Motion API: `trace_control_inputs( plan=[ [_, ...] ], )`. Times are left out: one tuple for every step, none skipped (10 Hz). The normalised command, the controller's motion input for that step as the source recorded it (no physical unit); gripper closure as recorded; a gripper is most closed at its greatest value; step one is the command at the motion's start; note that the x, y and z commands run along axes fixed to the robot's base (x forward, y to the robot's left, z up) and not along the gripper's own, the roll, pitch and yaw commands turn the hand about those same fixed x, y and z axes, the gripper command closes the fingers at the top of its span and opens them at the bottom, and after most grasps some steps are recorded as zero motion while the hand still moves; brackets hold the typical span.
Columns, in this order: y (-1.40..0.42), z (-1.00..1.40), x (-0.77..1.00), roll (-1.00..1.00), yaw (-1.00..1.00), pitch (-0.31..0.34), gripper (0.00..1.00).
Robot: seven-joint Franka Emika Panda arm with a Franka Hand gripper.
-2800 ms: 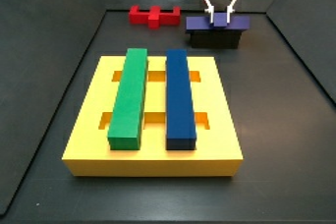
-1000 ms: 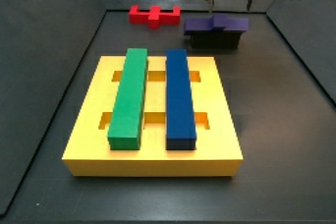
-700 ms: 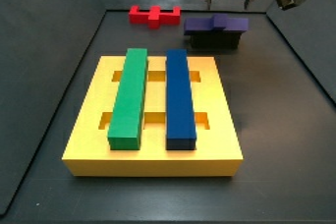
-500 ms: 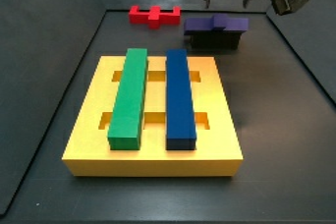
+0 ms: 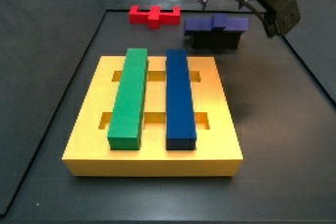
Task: Pick up the purple object. Move up. Place the purple object on the fixture. Regrasp the purple object. Move to above the board. Insert the purple object.
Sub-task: Regrasp the purple object.
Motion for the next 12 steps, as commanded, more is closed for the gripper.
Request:
trace_control_inputs(
  plan=[
    [-0.21,-0.43,0.05,0.78,0.38,0.0,0.0],
    [-0.03,-0.3,0.0,0.33,0.26,0.0,0.0],
    [0.0,0.0,0.0,0.03,0.0,-0.069,0.0],
    [0.0,0.0,0.0,0.02,0.0,0.0,0.0],
    [0.0,-0.25,0.03,0.17,0.0,0.051,0.0],
    [0.0,-0.41,0.02,0.21,0.0,0.0,0.0],
    [0.0,-0.3,0.05,0.06,0.0,0.0,0.0],
    [0.01,-0.22,0.05,0.0,0.0,-0.026,0.0],
    [0.03,-0.02,0.05,-0.07,0.0,-0.009,0.0],
    [0.01,0.0,0.07,-0.07,0.0,0.0,0.0],
    [0.0,0.0,0.0,0.01,0.0,0.0,0.0],
    [0.0,0.0,0.0,0.0,0.0,0.0,0.0]
  ],
)
